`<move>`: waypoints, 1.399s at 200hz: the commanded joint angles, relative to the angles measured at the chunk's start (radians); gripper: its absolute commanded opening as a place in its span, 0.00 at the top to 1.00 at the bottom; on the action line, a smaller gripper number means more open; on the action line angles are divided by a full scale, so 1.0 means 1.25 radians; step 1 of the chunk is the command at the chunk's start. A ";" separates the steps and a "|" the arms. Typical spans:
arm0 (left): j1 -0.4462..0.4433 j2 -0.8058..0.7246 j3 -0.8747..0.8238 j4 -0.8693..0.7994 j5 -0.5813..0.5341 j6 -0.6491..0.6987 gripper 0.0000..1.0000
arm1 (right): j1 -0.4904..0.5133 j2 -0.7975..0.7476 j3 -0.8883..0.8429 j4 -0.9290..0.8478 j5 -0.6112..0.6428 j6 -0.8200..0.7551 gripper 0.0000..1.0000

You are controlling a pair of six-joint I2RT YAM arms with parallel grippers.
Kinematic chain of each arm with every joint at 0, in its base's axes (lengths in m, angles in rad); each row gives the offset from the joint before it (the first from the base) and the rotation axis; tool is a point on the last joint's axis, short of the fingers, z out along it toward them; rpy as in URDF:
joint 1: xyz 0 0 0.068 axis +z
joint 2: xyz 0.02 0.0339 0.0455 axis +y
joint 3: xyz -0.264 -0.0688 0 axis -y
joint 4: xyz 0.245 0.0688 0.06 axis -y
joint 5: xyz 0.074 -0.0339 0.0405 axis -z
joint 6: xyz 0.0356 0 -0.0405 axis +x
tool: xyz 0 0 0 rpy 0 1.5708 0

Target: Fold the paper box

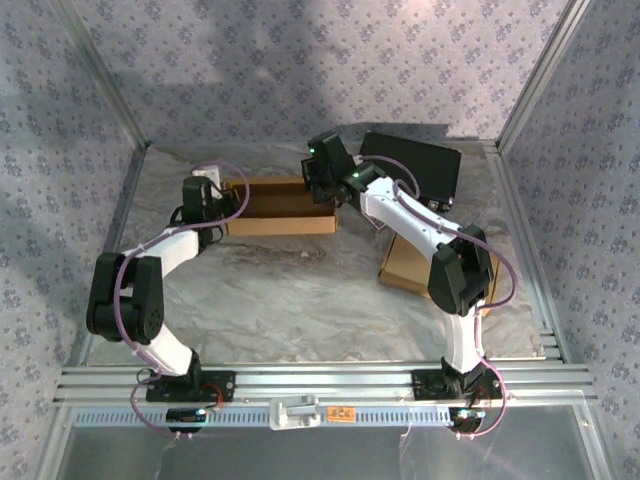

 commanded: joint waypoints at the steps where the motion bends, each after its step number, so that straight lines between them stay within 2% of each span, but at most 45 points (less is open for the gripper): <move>1: -0.005 -0.027 -0.019 -0.066 0.000 0.003 0.89 | -0.002 -0.004 -0.028 -0.038 -0.004 0.008 1.00; 20: -0.006 -0.043 -0.023 -0.079 -0.009 0.007 0.77 | -0.001 -0.021 -0.056 -0.032 -0.003 0.009 1.00; 53: -0.005 -0.099 -0.059 -0.099 -0.017 -0.004 0.68 | 0.001 -0.042 -0.109 -0.005 -0.017 0.030 1.00; 111: -0.005 -0.227 -0.149 -0.183 -0.024 -0.048 0.64 | -0.002 -0.066 -0.166 0.017 -0.023 0.035 1.00; 137: -0.005 -0.311 -0.179 -0.243 -0.052 -0.111 0.64 | -0.001 -0.066 -0.192 0.037 -0.034 0.032 1.00; 169: -0.006 -0.393 -0.121 -0.389 -0.072 -0.240 0.63 | 0.001 -0.069 -0.225 0.062 -0.046 0.011 1.00; 210: -0.006 -0.382 0.018 -0.568 -0.007 -0.307 0.57 | -0.006 -0.079 -0.308 0.131 -0.102 -0.048 1.00; 231: -0.003 -0.353 0.062 -0.630 0.059 -0.305 0.53 | -0.002 -0.098 -0.350 0.133 -0.120 -0.059 1.00; 250: 0.007 -0.307 0.111 -0.706 0.154 -0.291 0.49 | 0.007 -0.119 -0.392 0.127 -0.125 -0.058 1.00; 280: 0.028 -0.263 0.150 -0.840 0.207 -0.265 0.46 | 0.020 -0.148 -0.443 0.108 -0.136 -0.062 1.00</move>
